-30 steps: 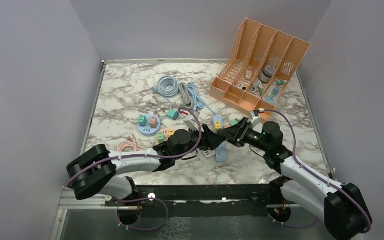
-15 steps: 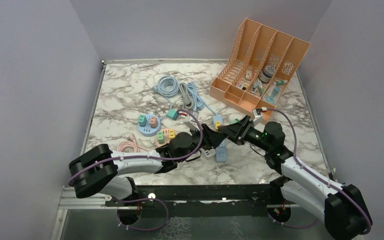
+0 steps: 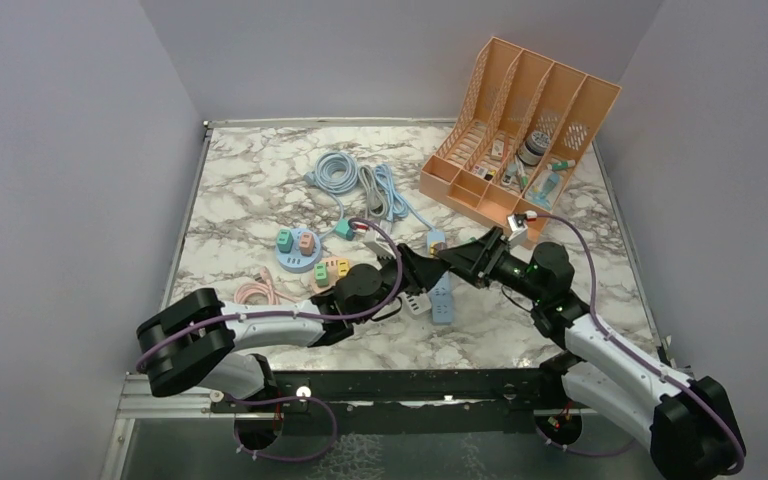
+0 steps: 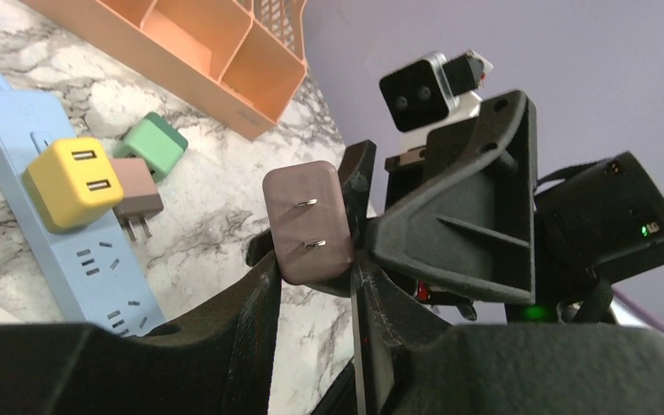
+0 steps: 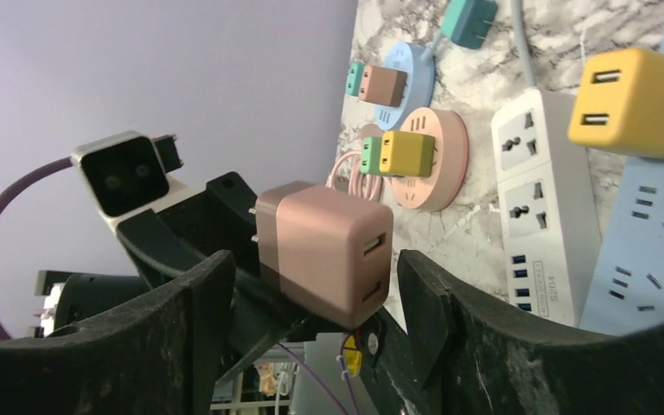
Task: Insert the plug
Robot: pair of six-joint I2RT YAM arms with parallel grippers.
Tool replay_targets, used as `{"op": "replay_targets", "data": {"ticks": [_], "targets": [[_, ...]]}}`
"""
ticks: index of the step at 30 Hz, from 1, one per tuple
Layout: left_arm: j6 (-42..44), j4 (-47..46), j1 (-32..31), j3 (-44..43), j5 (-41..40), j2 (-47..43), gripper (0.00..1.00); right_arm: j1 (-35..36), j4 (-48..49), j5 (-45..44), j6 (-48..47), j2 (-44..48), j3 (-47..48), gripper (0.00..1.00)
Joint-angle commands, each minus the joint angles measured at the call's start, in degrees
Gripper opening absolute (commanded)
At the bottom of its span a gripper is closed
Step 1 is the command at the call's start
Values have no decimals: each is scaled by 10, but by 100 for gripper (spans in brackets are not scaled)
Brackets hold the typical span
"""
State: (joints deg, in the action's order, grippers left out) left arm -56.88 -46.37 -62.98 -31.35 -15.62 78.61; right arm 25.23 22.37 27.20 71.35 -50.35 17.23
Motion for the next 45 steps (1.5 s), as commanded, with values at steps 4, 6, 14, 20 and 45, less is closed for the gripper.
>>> {"op": "replay_targets", "data": {"ticks": [4, 6, 14, 20, 45], "targets": [[12, -48, 9, 22, -15, -61, 11, 6, -5, -3, -6, 50, 20, 78], [12, -47, 8, 25, -2, -73, 11, 6, 2, -5, 3, 60, 14, 79], [-39, -31, 17, 20, 57, -126, 11, 6, 21, -12, 47, 107, -6, 76], [-65, -14, 19, 8, 93, -149, 11, 6, 21, 12, 31, 99, 21, 67], [-87, -12, 20, -8, 140, -143, 11, 6, 192, 120, 61, 59, 25, 35]]}}
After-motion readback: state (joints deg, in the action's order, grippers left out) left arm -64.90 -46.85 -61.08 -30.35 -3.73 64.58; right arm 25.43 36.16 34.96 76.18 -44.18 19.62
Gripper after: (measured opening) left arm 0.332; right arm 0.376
